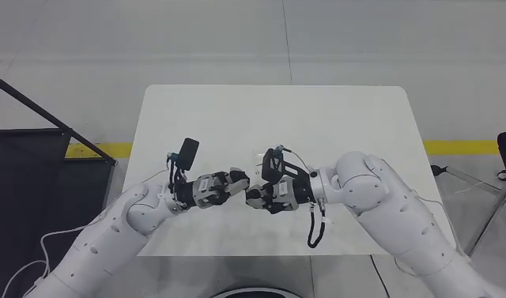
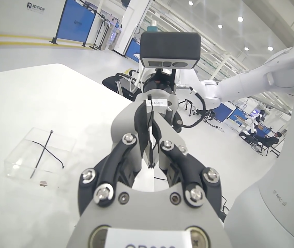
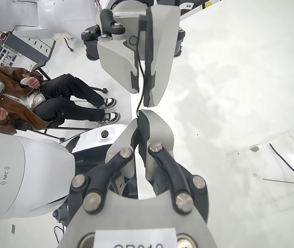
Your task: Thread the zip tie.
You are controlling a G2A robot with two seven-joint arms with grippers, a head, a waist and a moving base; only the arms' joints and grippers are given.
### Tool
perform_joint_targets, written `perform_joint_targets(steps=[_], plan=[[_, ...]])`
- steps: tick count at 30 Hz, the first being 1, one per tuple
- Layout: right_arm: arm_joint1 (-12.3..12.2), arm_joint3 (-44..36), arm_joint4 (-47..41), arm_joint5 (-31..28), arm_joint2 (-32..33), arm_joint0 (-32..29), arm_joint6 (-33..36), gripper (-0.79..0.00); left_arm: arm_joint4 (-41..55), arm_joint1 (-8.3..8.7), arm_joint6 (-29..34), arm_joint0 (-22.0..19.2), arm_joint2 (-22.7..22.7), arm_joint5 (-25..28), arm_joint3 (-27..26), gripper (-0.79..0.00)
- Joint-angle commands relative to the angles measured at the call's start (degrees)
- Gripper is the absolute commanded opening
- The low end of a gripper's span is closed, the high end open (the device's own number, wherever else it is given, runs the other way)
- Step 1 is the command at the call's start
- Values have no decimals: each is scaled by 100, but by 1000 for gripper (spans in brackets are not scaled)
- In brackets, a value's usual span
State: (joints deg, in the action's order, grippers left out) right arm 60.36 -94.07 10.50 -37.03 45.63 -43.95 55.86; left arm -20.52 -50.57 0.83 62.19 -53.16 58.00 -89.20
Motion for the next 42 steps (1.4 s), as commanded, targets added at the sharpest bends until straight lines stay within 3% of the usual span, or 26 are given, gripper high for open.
perform_joint_targets(steps=[1, 8, 21, 42], plan=[[4, 7, -9, 9, -7, 10, 4, -785, -10, 8, -50, -11, 12, 0, 2, -625], [19, 30, -17, 36, -38, 36, 15, -785, -66, 35, -168, -36, 63, 0, 10, -640], [35, 81, -65, 32, -40, 58, 6, -785, -119, 84, -311, -106, 175, 0, 37, -782], [40, 101, -96, 37, -38, 57, 82, -785, -320, 147, -684, -175, 329, 0, 67, -785]])
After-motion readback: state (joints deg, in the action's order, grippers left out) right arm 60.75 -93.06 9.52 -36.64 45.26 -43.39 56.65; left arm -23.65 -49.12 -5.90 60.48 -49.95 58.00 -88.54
